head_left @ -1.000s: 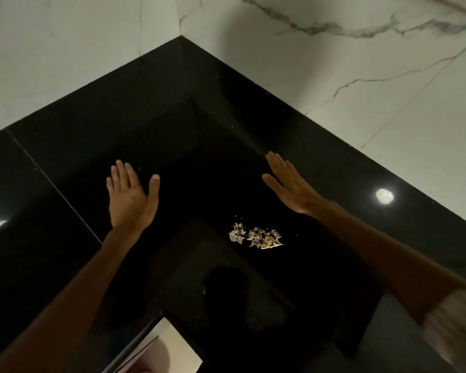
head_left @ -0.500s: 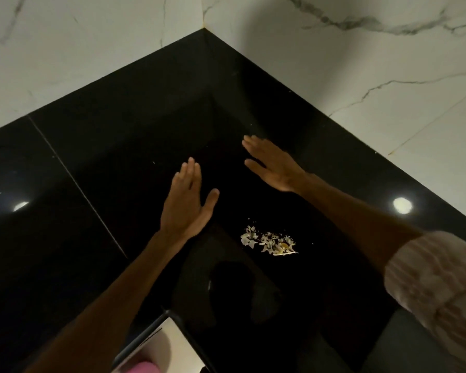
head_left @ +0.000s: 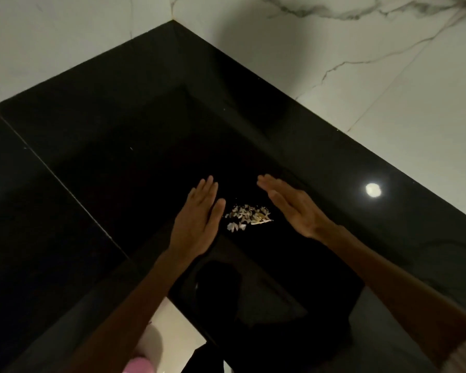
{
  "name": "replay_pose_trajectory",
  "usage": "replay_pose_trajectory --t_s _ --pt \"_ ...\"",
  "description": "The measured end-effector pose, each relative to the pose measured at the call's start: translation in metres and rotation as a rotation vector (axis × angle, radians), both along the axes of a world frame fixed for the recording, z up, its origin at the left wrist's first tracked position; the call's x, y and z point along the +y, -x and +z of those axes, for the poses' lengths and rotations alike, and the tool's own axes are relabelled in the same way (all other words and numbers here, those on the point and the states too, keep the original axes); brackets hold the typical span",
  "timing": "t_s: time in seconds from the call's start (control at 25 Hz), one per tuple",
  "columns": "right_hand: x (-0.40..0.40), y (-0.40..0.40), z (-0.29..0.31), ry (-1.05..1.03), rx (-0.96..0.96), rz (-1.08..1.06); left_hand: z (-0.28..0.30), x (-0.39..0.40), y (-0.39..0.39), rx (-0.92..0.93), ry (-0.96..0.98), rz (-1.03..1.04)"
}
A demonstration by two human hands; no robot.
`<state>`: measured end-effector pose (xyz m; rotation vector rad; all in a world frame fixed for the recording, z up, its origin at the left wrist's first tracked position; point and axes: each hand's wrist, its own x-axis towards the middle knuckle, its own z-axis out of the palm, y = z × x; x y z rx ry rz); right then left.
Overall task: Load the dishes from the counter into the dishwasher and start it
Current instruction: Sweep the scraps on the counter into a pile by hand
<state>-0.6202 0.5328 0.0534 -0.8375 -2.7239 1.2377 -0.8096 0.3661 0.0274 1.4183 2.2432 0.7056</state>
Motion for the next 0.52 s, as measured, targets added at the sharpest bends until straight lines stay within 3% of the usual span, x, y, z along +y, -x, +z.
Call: replay_pose_trajectory --t_s 0.16,0.52 --pt "-0.014 0.024 -0.022 -0.298 -0.119 0.131 -0.004 0.03 -0.015 0.207 0.127 -0.162" --pt "-0.1 -0.058 -0.015 -0.192 -0.024 0.233 -0.002 -0.059 -0.121 0.045 0.085 -0.138"
